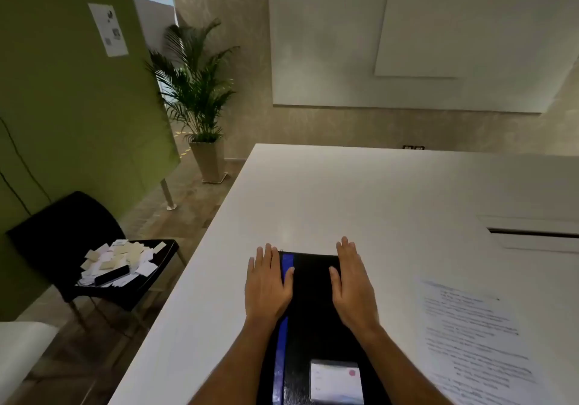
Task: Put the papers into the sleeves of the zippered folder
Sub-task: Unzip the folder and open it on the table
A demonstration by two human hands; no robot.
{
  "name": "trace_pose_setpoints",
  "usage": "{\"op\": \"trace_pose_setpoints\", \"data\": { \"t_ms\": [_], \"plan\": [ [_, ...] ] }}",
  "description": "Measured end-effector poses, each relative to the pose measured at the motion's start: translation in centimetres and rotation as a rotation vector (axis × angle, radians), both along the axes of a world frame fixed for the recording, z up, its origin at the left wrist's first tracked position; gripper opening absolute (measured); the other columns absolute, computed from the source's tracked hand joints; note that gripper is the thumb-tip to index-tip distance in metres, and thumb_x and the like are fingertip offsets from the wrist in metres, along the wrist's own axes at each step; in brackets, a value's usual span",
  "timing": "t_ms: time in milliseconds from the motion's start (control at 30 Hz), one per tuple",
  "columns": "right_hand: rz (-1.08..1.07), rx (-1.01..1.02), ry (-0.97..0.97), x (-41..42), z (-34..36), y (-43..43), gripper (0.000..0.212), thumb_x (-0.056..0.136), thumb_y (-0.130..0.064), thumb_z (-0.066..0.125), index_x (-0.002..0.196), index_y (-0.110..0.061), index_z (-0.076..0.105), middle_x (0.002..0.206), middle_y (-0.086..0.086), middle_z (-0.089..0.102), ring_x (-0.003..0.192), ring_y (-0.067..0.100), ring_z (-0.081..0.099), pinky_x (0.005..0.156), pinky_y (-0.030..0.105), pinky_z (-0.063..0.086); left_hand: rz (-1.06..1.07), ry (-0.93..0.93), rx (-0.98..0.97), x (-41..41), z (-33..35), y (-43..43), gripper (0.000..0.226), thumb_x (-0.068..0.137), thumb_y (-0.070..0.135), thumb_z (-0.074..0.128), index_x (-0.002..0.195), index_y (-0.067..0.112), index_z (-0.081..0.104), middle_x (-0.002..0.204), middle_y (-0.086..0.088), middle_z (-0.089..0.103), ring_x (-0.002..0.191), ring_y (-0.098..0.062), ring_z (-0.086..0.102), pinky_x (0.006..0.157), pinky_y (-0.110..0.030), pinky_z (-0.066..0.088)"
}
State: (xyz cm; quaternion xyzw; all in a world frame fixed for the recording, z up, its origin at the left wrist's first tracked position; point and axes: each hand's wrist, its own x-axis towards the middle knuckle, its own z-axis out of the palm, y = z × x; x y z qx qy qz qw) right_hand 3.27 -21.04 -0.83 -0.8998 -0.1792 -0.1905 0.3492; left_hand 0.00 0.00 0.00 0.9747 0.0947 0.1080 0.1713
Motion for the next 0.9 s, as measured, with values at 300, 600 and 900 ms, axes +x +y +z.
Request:
{"op": "trace_pose_setpoints", "data": {
  "t_ms": [300,600,900],
  "plan": [
    [0.105,-0.254,0.016,-0.2,-1.5,0.4,0.050,0.112,-0.028,0.058,0.160,-0.016,0.057,0.175,0.000,0.043,0.162,0.017,0.039,0.132,0.035,0.033,0.149,0.033,-0.015,0.6,-1.6,1.1,0.064,0.113,0.050,0.035,0.165,0.012,0.042,0.170,-0.010,0.046,0.164,-0.034,0.031,0.135,-0.051,0.024],
    [0.063,-0.425,-0.025,0.3,-0.9,1.3,0.034,0.097,-0.021,0.078,0.130,-0.012,0.081,0.136,0.009,0.079,0.126,0.031,0.075,0.105,0.046,0.060,0.141,0.084,-0.004,0.8,-1.7,1.1,0.074,0.113,0.060,0.022,0.170,0.014,0.031,0.177,-0.011,0.035,0.166,-0.035,0.024,0.136,-0.054,0.017],
    [0.295,-0.518,0.325,8.6,6.3,8.8,0.054,0.092,0.010,0.055,0.133,-0.022,0.071,0.130,0.004,0.071,0.116,0.024,0.067,0.092,0.039,0.058,0.099,0.073,0.014,1.0,-2.3,1.2,0.069,0.113,0.058,0.023,0.172,0.022,0.028,0.176,-0.013,0.036,0.165,-0.040,0.027,0.135,-0.060,0.018]
  ]
}}
